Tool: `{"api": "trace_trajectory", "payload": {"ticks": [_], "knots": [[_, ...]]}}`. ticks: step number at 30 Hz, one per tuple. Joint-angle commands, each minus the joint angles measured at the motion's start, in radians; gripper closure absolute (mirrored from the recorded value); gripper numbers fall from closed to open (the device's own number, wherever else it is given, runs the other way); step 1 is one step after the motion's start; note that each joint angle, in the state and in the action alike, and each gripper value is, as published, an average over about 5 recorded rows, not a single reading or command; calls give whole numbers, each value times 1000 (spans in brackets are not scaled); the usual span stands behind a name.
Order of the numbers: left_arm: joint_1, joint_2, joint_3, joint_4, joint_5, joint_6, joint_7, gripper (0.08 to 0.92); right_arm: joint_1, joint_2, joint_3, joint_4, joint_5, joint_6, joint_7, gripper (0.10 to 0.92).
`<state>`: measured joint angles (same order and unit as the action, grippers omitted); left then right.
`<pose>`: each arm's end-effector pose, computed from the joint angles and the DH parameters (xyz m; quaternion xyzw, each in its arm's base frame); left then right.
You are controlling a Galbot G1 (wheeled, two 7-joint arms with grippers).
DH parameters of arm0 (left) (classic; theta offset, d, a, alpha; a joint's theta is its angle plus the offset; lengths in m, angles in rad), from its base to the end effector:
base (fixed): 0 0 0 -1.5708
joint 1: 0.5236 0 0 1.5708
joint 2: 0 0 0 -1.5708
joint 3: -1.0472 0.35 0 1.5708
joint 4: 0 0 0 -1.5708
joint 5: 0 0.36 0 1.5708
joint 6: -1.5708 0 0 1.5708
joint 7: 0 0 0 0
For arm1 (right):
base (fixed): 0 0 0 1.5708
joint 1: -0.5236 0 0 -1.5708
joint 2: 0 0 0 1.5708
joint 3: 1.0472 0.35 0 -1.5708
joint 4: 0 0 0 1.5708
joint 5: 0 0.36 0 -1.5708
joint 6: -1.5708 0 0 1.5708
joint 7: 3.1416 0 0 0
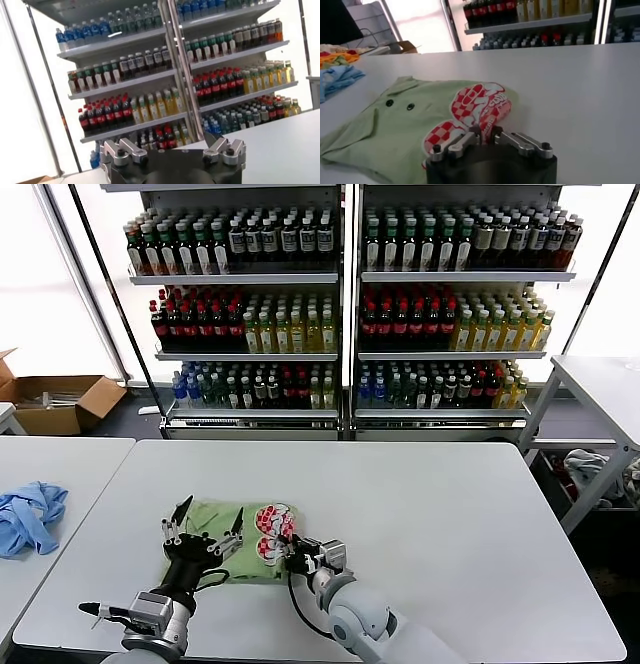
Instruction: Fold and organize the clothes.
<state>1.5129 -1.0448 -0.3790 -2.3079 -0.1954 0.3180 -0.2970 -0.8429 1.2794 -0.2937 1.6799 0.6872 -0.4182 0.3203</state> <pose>0.1851 0.0210 -0.2192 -0.0528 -0.9902 -0.1212 0.0460 0.3154 0.1607 -0.3153 0.2728 -0.9292 -0.0385 0.2463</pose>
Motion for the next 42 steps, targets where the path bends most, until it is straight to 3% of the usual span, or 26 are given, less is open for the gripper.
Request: {"api": "trace_trajectory", "payload": {"ticks": [1, 5, 11, 17, 25, 36, 42], "knots": [[8, 3, -6, -3, -2, -2, -1, 177, -17, -64, 21, 90, -83, 38, -7, 840], [19, 7, -14, -4, -6, -12, -4, 177, -108, -176, 98, 197, -109, 52, -18, 891], [19, 5, -4, 4, -5, -20, -5, 177, -337, -374, 252, 333, -168, 129, -44, 891], [16, 2, 16, 16, -1, -22, -3, 177, -494, -384, 431, 385, -201, 154, -34, 891], [29, 12, 19, 22, -1, -27, -3, 177, -490, -347, 473, 358, -219, 178, 13, 882], [50, 50, 40, -37, -88, -9, 12, 177, -526, -358, 656, 519, -199, 192, 1, 591], [90, 101, 15, -79, -193, -60, 4, 177, -842, -377, 836, 683, -283, 232, -22, 418]]}}
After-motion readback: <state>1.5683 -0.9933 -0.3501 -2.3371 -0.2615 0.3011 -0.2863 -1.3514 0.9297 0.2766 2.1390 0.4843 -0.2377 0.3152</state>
